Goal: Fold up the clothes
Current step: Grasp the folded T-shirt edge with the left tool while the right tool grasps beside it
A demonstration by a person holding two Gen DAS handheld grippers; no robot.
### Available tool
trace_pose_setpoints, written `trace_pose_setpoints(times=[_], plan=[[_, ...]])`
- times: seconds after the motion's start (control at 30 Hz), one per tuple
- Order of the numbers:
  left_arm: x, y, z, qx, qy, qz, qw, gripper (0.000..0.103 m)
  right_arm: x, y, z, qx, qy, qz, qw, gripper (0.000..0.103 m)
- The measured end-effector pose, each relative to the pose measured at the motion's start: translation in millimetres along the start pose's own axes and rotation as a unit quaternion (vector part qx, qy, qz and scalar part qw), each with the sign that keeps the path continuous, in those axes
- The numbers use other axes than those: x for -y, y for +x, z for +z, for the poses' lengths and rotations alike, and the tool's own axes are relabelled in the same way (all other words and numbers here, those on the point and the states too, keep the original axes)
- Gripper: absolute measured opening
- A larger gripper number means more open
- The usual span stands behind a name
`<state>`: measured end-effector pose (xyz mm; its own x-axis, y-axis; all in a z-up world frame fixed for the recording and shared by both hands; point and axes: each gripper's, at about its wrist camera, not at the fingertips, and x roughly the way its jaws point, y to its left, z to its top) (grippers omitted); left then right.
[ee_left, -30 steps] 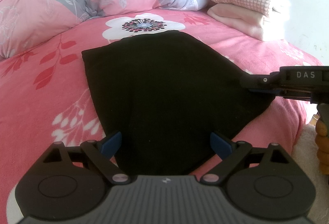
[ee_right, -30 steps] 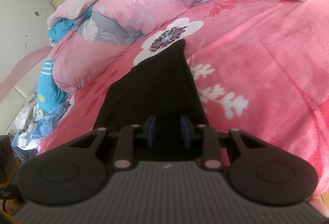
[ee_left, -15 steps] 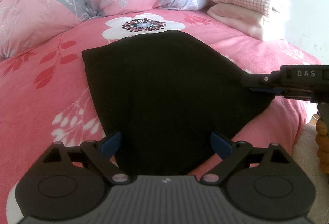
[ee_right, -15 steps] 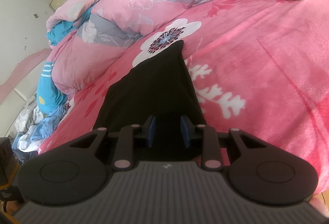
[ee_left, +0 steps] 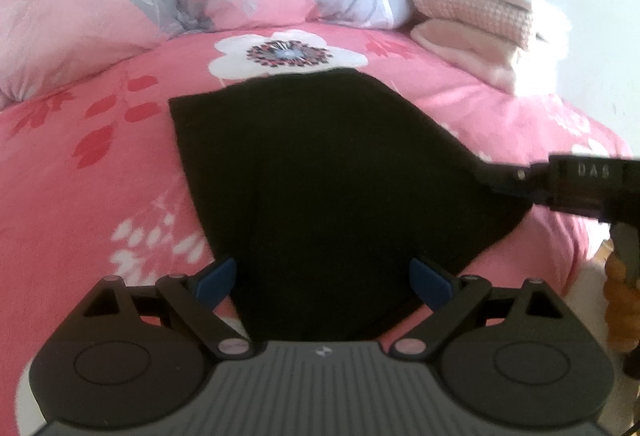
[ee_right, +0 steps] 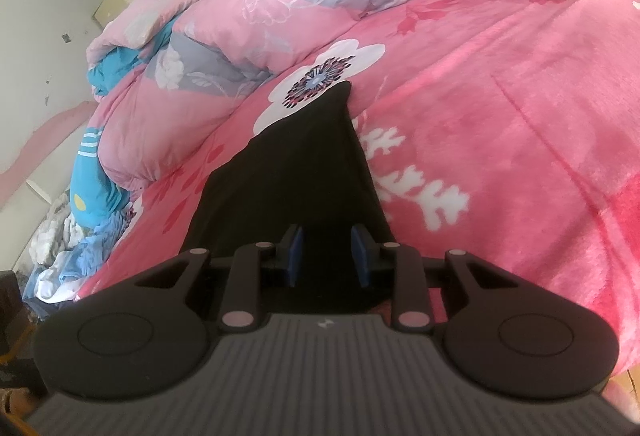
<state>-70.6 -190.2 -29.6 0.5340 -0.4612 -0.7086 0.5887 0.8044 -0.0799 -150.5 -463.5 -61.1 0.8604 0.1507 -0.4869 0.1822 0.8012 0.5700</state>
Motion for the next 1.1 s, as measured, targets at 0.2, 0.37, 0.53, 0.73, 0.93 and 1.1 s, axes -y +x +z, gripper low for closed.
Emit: trace_pose_setpoints(times=[0.2, 0.37, 0.53, 0.73, 0.93, 1.1], plan=[[-15.6, -10.2, 17.9, 0.034, -0.015, 0.004, 0.9993, 0.095, -0.1, -3.6, 1.7, 0.011, 0.001, -0.017, 1.0, 0.026], [-25.8, 0.1, 32.9, 0.049, -0.022, -0.008, 0.9985, 0.091, -1.7, -16.4, 12.3, 0.036, -0.014, -0.059, 0.998, 0.026], [-32.5, 20.6, 47.7, 0.045, -0.034, -0.02, 0.9982, 0.086, -1.3, -22.3, 32.4, 0.059, -0.022, -0.057, 0.996, 0.026], [-39.6, 47.9, 62.3, 0.034, -0.046, -0.034, 0.9978, 0.073, -18.6, 18.2, 53.0, 0.031, -0.046, -0.017, 0.998, 0.026], [-53.9, 69.0, 70.3, 0.013, -0.073, -0.038, 0.9965, 0.058, -37.7, 70.3, 61.2, -0.016, -0.067, 0.022, 0.997, 0.026], [-55.9, 71.5, 71.2, 0.011, -0.079, -0.04, 0.996, 0.059, -21.6, 89.1, 64.0, -0.041, -0.05, -0.003, 0.998, 0.024]])
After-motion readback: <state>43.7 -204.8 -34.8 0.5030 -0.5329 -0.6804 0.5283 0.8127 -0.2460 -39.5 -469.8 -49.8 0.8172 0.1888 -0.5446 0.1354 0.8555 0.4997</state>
